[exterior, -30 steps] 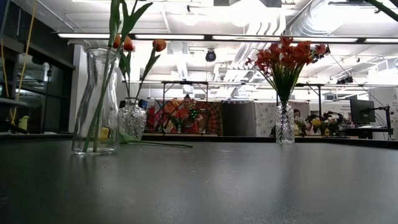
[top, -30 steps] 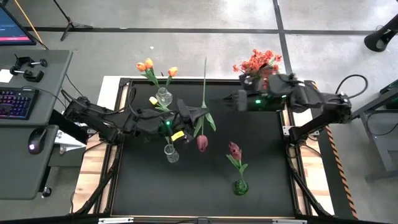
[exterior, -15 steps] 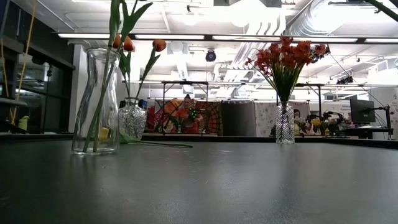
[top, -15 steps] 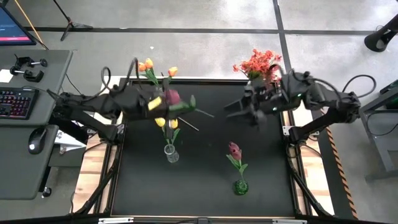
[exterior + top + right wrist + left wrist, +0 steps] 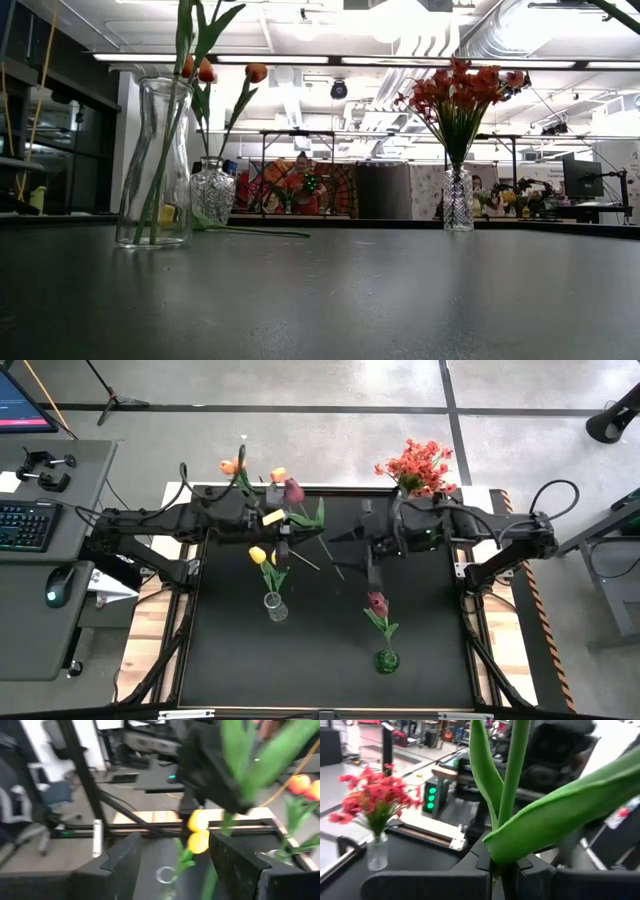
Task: Sort flowers into vase by color
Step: Put the dark red flower into the green vase
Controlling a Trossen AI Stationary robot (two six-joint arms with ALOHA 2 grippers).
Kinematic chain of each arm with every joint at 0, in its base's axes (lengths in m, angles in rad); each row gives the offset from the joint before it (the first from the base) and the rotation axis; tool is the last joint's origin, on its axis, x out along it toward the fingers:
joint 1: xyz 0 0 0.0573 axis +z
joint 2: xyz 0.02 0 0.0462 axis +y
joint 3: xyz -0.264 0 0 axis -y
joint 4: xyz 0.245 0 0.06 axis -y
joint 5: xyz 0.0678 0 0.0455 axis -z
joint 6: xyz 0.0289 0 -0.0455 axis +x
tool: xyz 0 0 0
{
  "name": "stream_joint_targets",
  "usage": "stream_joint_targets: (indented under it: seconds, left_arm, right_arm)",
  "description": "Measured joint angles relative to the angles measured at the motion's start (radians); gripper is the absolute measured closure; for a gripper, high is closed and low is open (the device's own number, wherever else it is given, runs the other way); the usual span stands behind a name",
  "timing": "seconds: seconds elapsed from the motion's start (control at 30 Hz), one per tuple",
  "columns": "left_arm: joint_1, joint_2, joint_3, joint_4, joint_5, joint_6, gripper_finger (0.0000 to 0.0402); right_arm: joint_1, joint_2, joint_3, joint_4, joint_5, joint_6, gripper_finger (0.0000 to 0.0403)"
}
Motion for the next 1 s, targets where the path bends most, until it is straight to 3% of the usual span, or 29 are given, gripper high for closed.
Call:
stream_joint_targets:
  seconds: [0.17, 0.53, 0.67, 0.87, 1.0]
  left_arm:
    - [-0.011, 0.002, 0.002, 0.009, 0.013, 0.015, 0.0401]
    - [0.004, 0.01, 0.001, 0.045, 0.041, 0.146, 0.0401]
    - [0.015, 0.008, 0.001, 0.023, 0.043, 0.165, 0.0401]
    - [0.021, 0.009, 0.001, 0.046, 0.045, 0.251, 0.0399]
    - [0.021, 0.009, 0.0, 0.088, 0.044, 0.318, 0.0381]
  right_arm:
    - [-0.007, 0.017, 0.0, -0.018, 0.1, -0.065, 0.018]
    - [-0.041, 0.06, -0.001, 0.06, 0.037, -0.056, 0.0192]
    - [-0.041, 0.059, -0.001, 0.081, 0.055, -0.033, 0.0241]
    - [-0.049, 0.059, -0.001, 0.083, 0.078, -0.004, 0.0382]
    - [-0.056, 0.049, -0.001, 0.108, 0.081, 0.018, 0.0392]
